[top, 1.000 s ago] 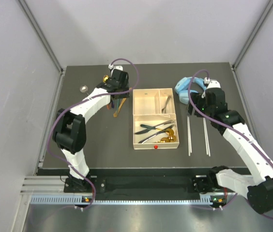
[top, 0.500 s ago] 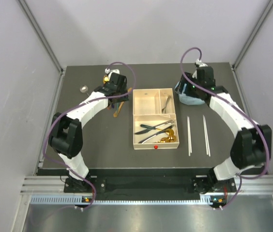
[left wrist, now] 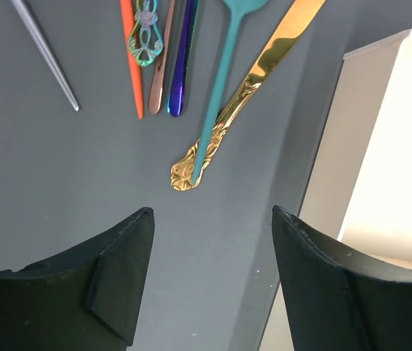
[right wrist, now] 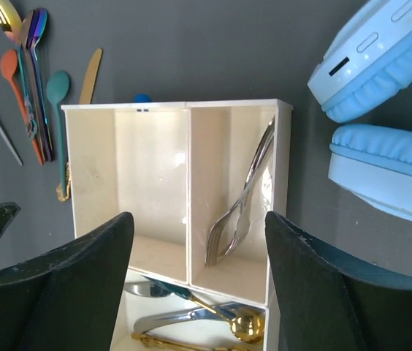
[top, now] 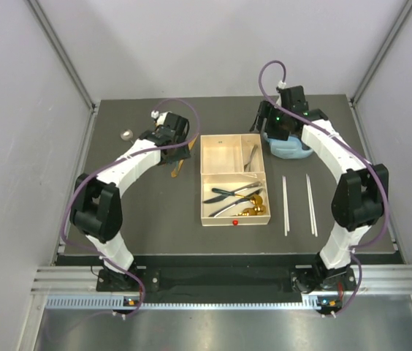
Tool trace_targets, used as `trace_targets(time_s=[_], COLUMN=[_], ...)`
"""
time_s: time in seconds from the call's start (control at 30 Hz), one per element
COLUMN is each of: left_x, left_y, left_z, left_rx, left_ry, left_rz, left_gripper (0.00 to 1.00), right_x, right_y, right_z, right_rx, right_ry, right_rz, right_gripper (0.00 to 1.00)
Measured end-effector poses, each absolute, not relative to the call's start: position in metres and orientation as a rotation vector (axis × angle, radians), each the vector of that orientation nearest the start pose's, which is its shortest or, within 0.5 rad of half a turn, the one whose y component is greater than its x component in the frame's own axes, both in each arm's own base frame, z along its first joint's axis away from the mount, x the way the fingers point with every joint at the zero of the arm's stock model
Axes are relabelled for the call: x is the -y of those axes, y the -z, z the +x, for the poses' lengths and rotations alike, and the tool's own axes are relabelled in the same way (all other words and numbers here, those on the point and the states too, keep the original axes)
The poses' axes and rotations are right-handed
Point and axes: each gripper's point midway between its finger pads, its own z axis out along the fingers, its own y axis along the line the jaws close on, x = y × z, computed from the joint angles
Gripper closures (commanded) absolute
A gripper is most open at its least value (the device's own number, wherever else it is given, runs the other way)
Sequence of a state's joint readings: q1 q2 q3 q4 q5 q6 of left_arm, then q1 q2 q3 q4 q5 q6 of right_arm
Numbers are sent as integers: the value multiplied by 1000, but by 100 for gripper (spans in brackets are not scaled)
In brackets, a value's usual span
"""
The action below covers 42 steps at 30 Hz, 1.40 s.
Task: Sort the eating utensils into containers
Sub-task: Adjust the storage box at the center of the board.
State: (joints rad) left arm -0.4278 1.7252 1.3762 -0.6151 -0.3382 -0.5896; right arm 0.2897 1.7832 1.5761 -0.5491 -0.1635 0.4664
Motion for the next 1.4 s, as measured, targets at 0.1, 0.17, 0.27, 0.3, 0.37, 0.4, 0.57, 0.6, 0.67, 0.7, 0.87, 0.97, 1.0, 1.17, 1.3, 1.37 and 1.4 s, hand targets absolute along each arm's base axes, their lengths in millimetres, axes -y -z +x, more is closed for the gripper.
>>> trace_targets(time_s=[0.1, 0.17, 0.27, 0.3, 0.37, 0.4, 0.57, 0.6, 0.67, 0.7, 0.87, 0.97, 1.0, 1.17, 1.3, 1.37, 1.4], left_x=[139, 135, 131, 129, 126, 125, 120, 118, 113, 111, 107, 109, 109, 104, 91, 85, 83], left_y=[-122, -119, -117, -116, -117, -118, -128, -128, -124, -122, -106, -99, -97, -96, -92, -88, -86], left_z=[396, 391, 388, 387, 386, 387, 401, 402, 403, 404, 421, 434, 438, 451, 464, 465, 464], left_rx=[-2454, -2473, -2486, -2489, -2495, -2496, -2481, -2482, -2495, -2499, -2538, -2550, -2551, -2558, -2580, -2600, -2616], left_ry=[9, 2, -8, -13, -22, -30, -28, -23, -13, -11, -12, -20, -19, 0, -21, -42, -55], left_rz=[-377, -412, -457, -468, -474, -478, -508, -518, -542, -552, -576, -571, -571, -616, -682, -704, -712], left_gripper=[27, 27, 27, 28, 27, 27, 26, 26, 26, 26, 28, 29, 29, 29, 29, 29, 29], right_x=[-173, -160, -125, -114, -96, -87, -56, -52, -49, -47, -44, -41, -40, -33, -20, -12, -8], right_y=[-178, -169, -163, -165, -171, -176, -186, -184, -182, -181, -176, -169, -168, -173, -166, -161, -158], right_z=[440, 427, 414, 411, 409, 408, 409, 410, 412, 415, 449, 460, 463, 491, 499, 499, 499], right_rx=[-2400, -2423, -2422, -2412, -2379, -2359, -2303, -2301, -2297, -2297, -2285, -2295, -2303, -2301, -2314, -2332, -2342], right_ry=[-567, -578, -547, -530, -504, -495, -445, -435, -437, -442, -488, -485, -481, -490, -496, -490, -488], right_rz=[181, 250, 394, 438, 513, 547, 657, 679, 714, 733, 818, 858, 865, 898, 963, 1004, 1020], right_gripper=[28, 29, 29, 29, 29, 29, 29, 29, 29, 28, 26, 26, 26, 26, 26, 27, 27])
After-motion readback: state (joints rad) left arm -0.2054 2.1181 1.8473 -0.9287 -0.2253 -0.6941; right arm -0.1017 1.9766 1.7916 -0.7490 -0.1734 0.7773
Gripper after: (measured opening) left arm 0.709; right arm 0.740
